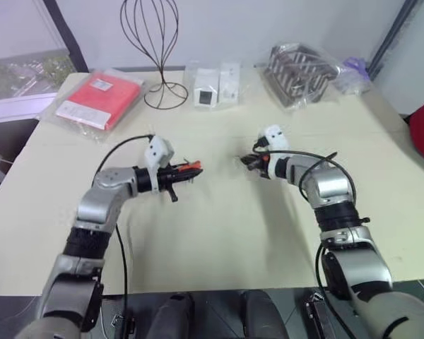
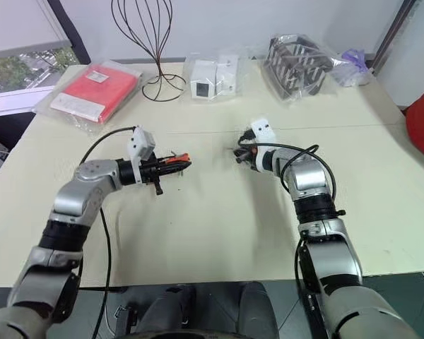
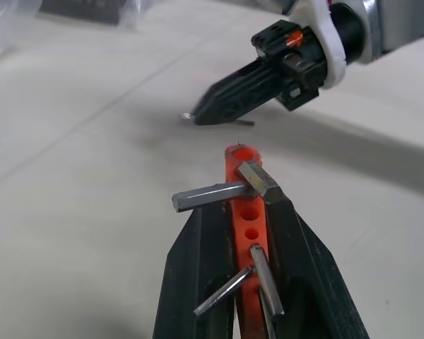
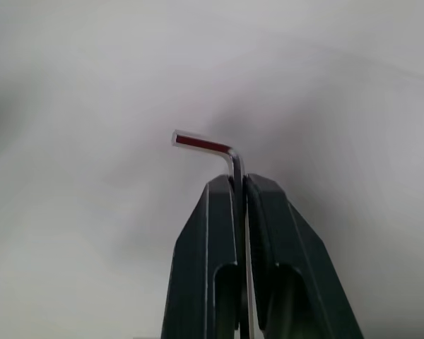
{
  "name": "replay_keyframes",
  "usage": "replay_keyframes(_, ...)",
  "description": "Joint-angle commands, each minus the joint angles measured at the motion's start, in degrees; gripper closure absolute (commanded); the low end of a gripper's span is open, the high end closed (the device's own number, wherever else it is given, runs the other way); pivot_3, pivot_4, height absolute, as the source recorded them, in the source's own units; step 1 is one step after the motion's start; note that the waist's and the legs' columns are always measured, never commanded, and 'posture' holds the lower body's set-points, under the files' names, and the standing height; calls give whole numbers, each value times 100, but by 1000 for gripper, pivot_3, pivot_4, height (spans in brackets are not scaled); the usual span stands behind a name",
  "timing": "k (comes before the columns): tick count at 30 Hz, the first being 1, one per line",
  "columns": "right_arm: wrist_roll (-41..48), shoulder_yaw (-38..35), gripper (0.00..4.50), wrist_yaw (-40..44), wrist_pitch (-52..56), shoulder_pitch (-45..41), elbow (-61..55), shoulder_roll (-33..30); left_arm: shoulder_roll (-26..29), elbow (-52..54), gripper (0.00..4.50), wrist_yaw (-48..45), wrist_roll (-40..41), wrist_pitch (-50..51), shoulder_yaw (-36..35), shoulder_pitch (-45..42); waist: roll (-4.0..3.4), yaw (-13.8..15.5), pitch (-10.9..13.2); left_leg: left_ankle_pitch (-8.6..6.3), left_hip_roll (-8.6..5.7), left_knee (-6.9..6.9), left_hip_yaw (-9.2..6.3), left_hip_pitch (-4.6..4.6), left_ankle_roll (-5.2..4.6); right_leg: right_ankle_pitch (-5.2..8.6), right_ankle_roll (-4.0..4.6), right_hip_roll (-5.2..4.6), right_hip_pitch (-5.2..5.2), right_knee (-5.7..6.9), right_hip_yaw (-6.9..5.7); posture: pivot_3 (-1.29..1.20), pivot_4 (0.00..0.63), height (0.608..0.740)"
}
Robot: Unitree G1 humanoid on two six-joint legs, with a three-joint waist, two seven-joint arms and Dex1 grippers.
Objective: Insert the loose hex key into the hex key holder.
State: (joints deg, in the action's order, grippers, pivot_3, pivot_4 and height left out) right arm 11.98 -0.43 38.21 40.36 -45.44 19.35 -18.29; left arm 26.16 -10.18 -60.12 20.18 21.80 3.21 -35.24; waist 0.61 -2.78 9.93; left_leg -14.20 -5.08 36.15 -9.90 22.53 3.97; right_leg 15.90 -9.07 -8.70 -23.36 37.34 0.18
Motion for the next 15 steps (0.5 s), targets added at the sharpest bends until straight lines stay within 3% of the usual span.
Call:
replay_keyframes(1, 583, -500, 4456, 14, -143, -256, -637, 127, 111, -331, 4500, -395, 26, -286, -33, -465, 0, 3, 0, 0, -1, 0, 0, 0, 0, 0, 0, -1, 1, -1, 0, 0, 150, 740)
replay_keyframes(6, 1859, -1210, 4456, 76, -23, -458, -1388, 672, -55, -1077, 4500, -1007, 346, -36, -78, -1365, 1, 8, 1, 0, 0, -1, -2, 0, 0, -1, -1, 0, 2, -2, -2, 0, 150, 740)
replay_keyframes(15, 2600, -1295, 4456, -269, 34, -473, -1750, 1008, -496, -2180, 4500, -1313, 416, -254, -256, -2256, 1, -47, 0, 0, -1, -1, -4, 0, 0, -3, -5, 1, 2, -1, -4, 0, 150, 740)
